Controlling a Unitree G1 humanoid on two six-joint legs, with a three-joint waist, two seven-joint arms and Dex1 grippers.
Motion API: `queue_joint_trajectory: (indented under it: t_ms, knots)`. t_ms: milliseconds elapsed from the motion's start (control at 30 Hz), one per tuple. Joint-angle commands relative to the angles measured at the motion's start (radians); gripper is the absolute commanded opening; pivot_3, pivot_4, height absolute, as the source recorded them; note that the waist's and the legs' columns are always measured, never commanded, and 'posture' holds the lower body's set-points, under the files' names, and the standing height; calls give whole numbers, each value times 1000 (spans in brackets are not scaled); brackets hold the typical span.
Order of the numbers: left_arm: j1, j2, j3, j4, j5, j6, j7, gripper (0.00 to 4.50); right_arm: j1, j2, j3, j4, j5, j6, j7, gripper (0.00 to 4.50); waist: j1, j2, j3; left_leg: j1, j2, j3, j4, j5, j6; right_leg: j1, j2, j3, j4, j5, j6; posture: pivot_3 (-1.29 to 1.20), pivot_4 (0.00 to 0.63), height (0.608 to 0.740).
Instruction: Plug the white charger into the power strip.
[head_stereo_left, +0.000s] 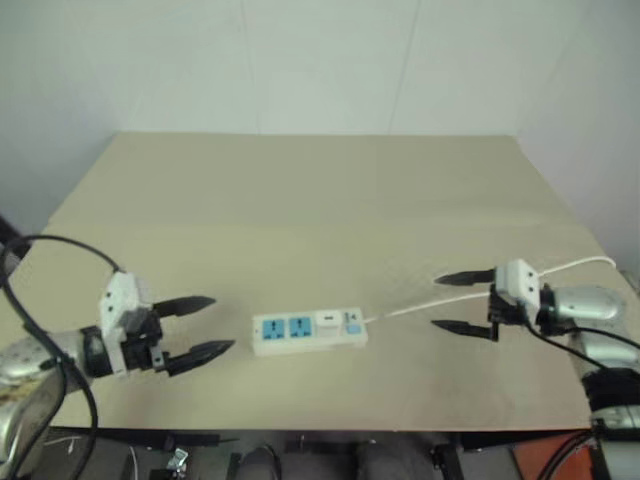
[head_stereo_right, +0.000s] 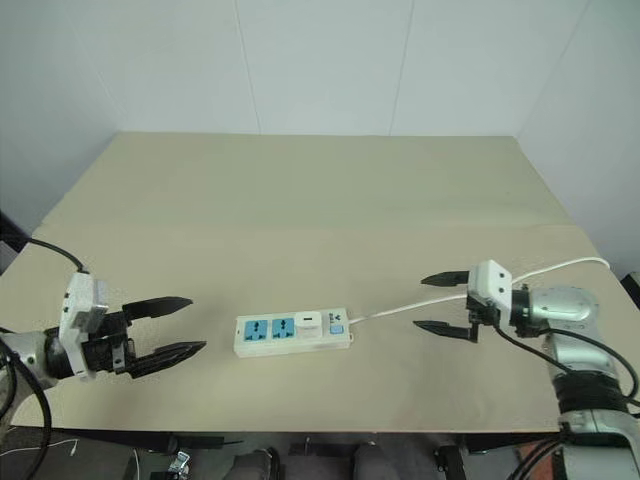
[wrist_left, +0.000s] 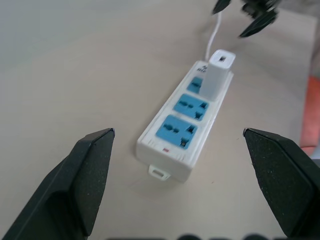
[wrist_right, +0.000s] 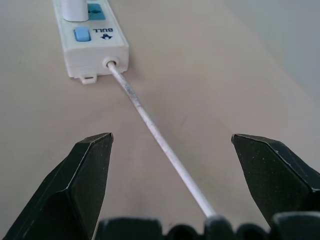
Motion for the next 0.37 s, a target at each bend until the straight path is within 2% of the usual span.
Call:
queue_joint_trajectory:
  t_ms: [33, 100, 233, 367]
  knots:
    - [29, -14, 59, -73, -5, -14, 57, 4500, 44, -43, -64, -89, 58, 71, 1, 4456, 0, 0, 0, 0, 0, 0, 0, 0, 0, 0, 0, 0, 0, 0, 0, 0, 150, 740]
    - [48, -18, 67, -96, -19, 5, 84, 4500, 66, -53, -80, -113, 65, 87, -16, 4456, 0, 0, 0, 1, 0, 0, 0, 0, 0, 1, 0, 0, 0, 0, 0, 0, 150, 740]
    - [71, -54, 51, -107, 51, -78, 125, 4500, 87, -77, -91, -160, 68, 156, -33, 4456, -2, 0, 0, 1, 0, 1, 1, 0, 0, 1, 0, 1, 1, 1, 0, 0, 150, 740]
    - [57, -34, 19, -113, 47, -18, 162, 4500, 116, -85, -71, -210, 32, 203, -79, 4456, 0, 0, 0, 1, 0, 0, 1, 0, 0, 1, 0, 1, 2, 1, 0, 0, 150, 740]
